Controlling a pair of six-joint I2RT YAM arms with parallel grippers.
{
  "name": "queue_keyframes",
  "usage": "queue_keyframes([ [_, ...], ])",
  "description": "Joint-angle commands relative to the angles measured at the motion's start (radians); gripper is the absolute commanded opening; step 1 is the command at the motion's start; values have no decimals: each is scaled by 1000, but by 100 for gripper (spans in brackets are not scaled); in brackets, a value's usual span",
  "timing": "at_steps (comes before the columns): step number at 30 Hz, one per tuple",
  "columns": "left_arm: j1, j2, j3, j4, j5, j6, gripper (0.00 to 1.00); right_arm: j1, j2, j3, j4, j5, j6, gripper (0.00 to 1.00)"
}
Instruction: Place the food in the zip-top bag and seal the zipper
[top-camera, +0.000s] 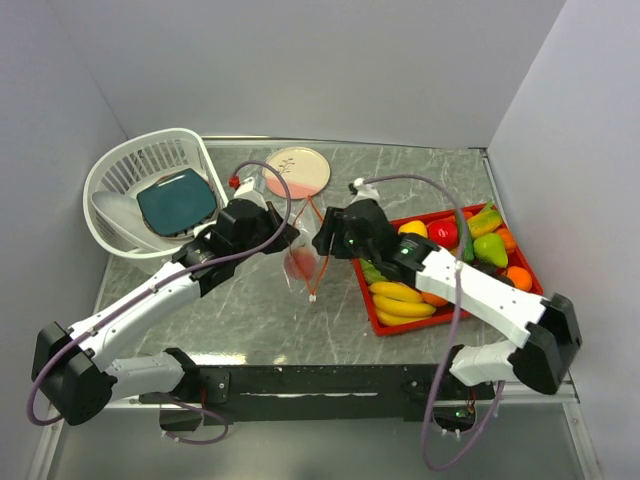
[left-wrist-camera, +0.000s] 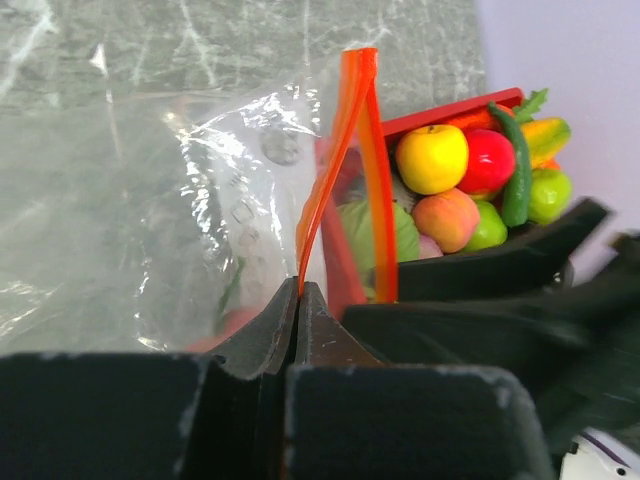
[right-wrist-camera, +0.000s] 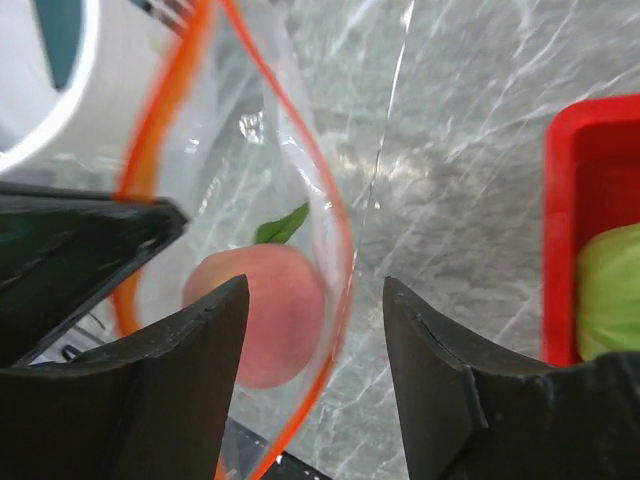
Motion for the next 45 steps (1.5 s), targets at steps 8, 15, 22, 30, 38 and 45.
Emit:
queue_keyframes([
  [8, 0, -129, 105, -215, -207, 100, 1, -97, 146, 87, -90, 114, -60, 23],
  [15, 1, -51, 93, -137, -124, 88, 1, -29, 74, 111, -87, 24, -85, 64],
  [22, 1, 12, 102, -73, -83, 83, 1, -32, -201, -17, -177, 170, -8, 83],
  [30, 3, 14, 94, -44, -57, 86, 1, -267, -297, -286, -119, 65, -22, 91],
  [38, 3, 9, 94, -48, -47, 87, 1, -285, -105, -237, -69, 74, -65, 100],
  [45, 3, -7, 83, -54, -49, 84, 1, -285, -13, -281, -32, 113, -40, 100],
])
